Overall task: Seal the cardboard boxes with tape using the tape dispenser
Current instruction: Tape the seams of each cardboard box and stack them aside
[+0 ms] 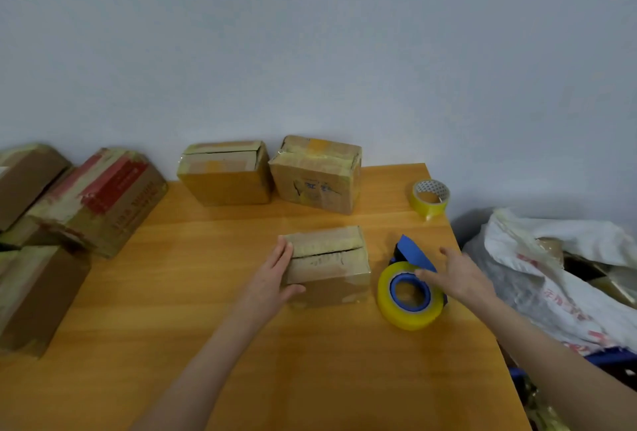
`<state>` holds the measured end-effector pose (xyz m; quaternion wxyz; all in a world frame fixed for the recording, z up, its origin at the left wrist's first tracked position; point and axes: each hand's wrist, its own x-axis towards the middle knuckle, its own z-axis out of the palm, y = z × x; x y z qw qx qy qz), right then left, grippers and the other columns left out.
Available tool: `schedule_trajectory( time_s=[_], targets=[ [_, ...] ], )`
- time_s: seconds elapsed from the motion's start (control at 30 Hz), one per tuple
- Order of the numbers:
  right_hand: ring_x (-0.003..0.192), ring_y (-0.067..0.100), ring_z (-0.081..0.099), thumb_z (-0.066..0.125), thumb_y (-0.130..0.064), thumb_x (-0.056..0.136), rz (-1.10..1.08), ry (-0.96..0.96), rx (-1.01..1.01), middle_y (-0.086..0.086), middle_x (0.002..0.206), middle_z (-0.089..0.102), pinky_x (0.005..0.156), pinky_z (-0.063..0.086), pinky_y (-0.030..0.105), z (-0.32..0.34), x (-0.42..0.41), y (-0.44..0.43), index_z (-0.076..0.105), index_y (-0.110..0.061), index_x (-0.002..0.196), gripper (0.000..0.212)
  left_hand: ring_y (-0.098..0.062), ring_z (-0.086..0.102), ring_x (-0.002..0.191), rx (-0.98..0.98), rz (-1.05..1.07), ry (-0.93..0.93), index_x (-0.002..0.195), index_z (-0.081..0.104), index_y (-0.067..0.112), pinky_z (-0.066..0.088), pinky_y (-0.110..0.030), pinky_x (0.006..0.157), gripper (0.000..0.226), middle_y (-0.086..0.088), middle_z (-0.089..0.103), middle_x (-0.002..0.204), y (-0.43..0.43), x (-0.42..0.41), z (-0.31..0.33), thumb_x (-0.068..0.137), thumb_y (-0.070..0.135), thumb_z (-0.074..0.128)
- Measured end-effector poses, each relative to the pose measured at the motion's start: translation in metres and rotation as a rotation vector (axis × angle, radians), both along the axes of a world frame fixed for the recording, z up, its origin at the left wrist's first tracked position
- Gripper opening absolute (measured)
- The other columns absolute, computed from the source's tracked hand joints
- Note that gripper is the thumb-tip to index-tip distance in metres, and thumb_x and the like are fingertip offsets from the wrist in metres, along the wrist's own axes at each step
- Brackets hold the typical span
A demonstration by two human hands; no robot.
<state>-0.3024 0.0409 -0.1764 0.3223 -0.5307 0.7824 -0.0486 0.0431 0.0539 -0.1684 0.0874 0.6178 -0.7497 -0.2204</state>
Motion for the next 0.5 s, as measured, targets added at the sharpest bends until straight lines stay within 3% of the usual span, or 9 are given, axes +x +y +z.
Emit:
schedule_trajectory(
  time_s=[0.07, 0.1, 0.13, 0.2, 0.4, 0.5],
  targets=[
    [0.112, 0.025, 0.058, 0.071, -0.056, 0.080, 0.010, -0.072, 0.179, 0.008, 0.131, 0.056, 0.081, 0.050, 0.034, -0.015, -0.011, 0.006, 0.041, -0.012, 0.141, 0.081, -0.009, 0.007, 0.147, -0.033, -0.015, 0.031, 0.153, 0.010, 0.018, 0.017, -0.028, 0.119, 0.088, 0.014, -0.010, 0.155, -0.002, -0.001, 0.000, 0.087, 0.034, 0.065],
    [0.095, 0.023, 0.062, 0.073, -0.051, 0.080, -0.002, -0.127, 0.203, 0.008, 0.111, 0.064, 0.072, 0.049, 0.031, -0.023, -0.012, 0.007, 0.052, -0.011, 0.127, 0.065, -0.006, 0.007, 0.145, -0.043, -0.021, 0.042, 0.153, 0.012, 0.018, 0.016, -0.027, 0.119, 0.087, 0.014, -0.007, 0.156, -0.002, -0.002, 0.000, 0.086, 0.032, 0.067],
    [0.077, 0.020, 0.060, 0.074, -0.046, 0.081, -0.024, -0.158, 0.191, 0.006, 0.087, 0.063, 0.061, 0.045, 0.028, -0.029, -0.011, 0.007, 0.058, -0.013, 0.107, 0.046, -0.003, 0.007, 0.144, -0.041, -0.024, 0.050, 0.153, 0.014, 0.019, 0.015, -0.026, 0.119, 0.087, 0.015, -0.005, 0.156, -0.002, -0.003, -0.001, 0.086, 0.031, 0.068],
    [0.057, 0.018, 0.047, 0.076, -0.040, 0.080, -0.087, -0.178, 0.176, 0.003, 0.064, 0.049, 0.053, 0.034, 0.028, -0.038, -0.008, 0.006, 0.051, -0.017, 0.081, 0.034, 0.001, 0.008, 0.141, -0.024, -0.026, 0.053, 0.153, 0.015, 0.021, 0.015, -0.022, 0.116, 0.086, 0.018, -0.003, 0.157, -0.002, -0.004, -0.003, 0.086, 0.031, 0.068],
    [0.042, 0.015, 0.030, 0.074, -0.011, 0.074, -0.160, -0.283, 0.127, 0.000, 0.049, 0.032, 0.043, 0.022, 0.026, -0.033, 0.007, -0.010, 0.037, -0.013, 0.058, 0.041, -0.004, 0.015, 0.143, -0.055, -0.012, 0.035, 0.152, 0.021, 0.023, 0.022, -0.023, 0.114, 0.085, 0.022, 0.003, 0.154, -0.005, 0.000, -0.006, 0.084, 0.033, 0.071],
    [0.062, 0.019, 0.049, 0.077, -0.016, 0.077, -0.263, -0.505, 0.142, 0.004, 0.068, 0.047, 0.052, 0.038, 0.028, -0.027, 0.014, -0.016, 0.045, -0.009, 0.071, 0.034, -0.007, 0.020, 0.143, -0.060, -0.010, 0.036, 0.152, 0.022, 0.023, 0.028, -0.025, 0.111, 0.084, 0.021, 0.006, 0.154, -0.003, -0.002, -0.004, 0.084, 0.033, 0.070]
  ],
)
